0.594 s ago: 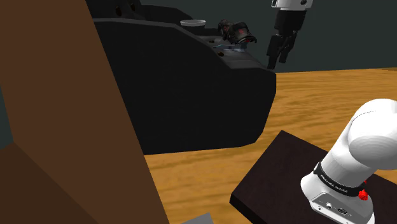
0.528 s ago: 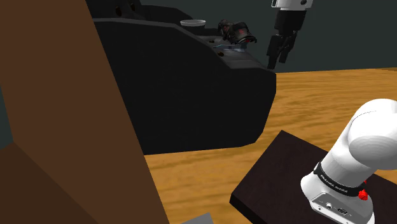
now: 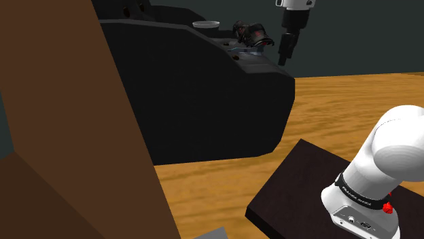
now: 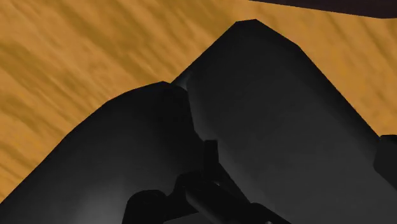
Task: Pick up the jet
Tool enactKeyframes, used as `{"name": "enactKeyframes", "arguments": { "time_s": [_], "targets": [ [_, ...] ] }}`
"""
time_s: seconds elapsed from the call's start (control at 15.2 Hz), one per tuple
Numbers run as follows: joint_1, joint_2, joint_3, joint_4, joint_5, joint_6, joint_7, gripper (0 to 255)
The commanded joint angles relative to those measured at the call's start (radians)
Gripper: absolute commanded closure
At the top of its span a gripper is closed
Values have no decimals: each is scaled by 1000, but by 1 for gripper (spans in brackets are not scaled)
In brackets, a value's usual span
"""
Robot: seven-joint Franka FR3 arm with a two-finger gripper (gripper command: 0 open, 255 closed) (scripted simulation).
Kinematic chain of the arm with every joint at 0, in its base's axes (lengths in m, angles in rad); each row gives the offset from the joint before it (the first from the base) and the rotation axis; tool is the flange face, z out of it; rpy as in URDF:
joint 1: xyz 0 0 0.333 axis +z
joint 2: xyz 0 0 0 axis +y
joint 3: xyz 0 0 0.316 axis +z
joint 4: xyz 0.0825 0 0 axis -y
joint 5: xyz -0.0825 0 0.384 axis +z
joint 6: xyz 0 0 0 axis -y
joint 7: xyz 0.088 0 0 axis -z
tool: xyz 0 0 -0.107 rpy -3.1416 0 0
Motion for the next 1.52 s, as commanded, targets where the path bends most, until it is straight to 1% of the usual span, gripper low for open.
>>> {"name": "enactKeyframes", "arguments": {
  "time_s": [0.0, 0.26, 0.53, 0.92, 1.25, 1.32, 1.45],
  "targets": [
    [8, 66, -29, 50, -21, 27, -80, 0],
    [24, 199, -77, 164, -41, 72, -227, 0],
    [37, 338, -115, 297, -40, 104, -372, 0],
    [41, 560, -149, 538, -5, 124, -585, 0],
    [20, 759, -149, 789, 42, 105, -751, 0],
    [19, 765, -148, 798, 44, 103, -755, 0],
    [20, 759, -147, 763, 41, 132, -752, 0]
  ]
}}
